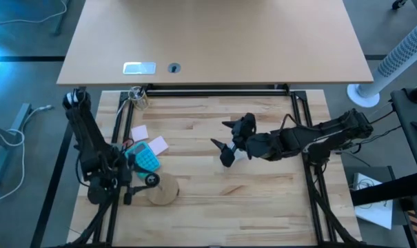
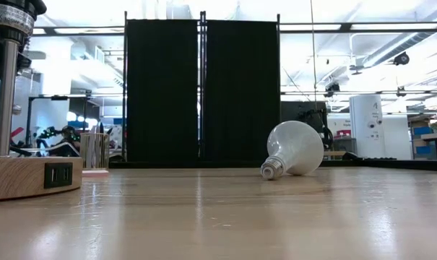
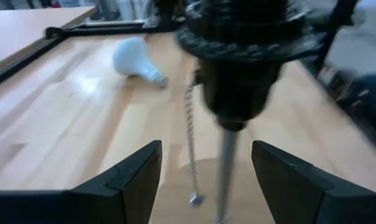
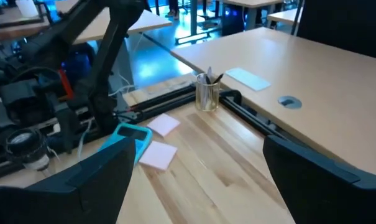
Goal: Screw lightbulb
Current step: Insert the lightbulb into the lamp
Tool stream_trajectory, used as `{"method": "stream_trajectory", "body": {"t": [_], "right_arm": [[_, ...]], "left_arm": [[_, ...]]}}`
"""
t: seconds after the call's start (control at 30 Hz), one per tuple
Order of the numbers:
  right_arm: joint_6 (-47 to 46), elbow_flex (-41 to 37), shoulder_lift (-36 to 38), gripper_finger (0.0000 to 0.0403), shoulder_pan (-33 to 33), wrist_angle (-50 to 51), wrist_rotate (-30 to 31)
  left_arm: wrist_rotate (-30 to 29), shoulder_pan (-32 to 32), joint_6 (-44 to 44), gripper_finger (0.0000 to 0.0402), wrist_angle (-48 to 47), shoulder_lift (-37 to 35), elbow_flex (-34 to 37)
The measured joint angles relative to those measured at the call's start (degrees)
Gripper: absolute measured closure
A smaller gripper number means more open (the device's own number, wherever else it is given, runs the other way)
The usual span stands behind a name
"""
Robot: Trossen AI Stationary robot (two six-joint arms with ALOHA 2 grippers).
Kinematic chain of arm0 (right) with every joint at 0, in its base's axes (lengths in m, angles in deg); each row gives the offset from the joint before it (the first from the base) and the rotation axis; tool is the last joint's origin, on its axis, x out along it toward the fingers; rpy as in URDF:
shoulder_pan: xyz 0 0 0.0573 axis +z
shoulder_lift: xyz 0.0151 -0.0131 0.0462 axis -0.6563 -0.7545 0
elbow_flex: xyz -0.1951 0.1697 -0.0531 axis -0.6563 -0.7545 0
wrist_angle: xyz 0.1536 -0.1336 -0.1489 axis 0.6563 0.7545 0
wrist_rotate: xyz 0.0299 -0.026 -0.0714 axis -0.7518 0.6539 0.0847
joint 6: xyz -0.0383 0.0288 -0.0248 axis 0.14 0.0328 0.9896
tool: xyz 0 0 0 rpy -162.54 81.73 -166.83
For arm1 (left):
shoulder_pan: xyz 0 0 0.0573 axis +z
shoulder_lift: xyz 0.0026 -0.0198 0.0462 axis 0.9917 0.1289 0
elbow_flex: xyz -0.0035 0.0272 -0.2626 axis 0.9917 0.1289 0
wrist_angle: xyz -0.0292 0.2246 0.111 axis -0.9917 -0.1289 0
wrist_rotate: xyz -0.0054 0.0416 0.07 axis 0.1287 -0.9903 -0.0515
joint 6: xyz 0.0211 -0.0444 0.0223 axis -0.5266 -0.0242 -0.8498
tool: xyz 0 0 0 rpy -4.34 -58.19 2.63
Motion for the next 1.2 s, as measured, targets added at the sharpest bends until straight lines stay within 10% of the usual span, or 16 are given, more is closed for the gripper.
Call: {"method": "stream_trajectory", "body": {"t": [0.3, 1.2], "right_arm": [[2.02, 0.0, 0.0, 0.0055, 0.0, 0.09, -0.15], [-0.75, 0.7, -16.87, 0.0055, 0.19, -9.26, -1.84]], "left_arm": [[-5.55, 0.1, -19.07, 0.0161, 29.12, 1.08, 6.24], [-12.93, 1.83, -18.48, 0.0177, 44.22, 13.81, 6.61]]}}
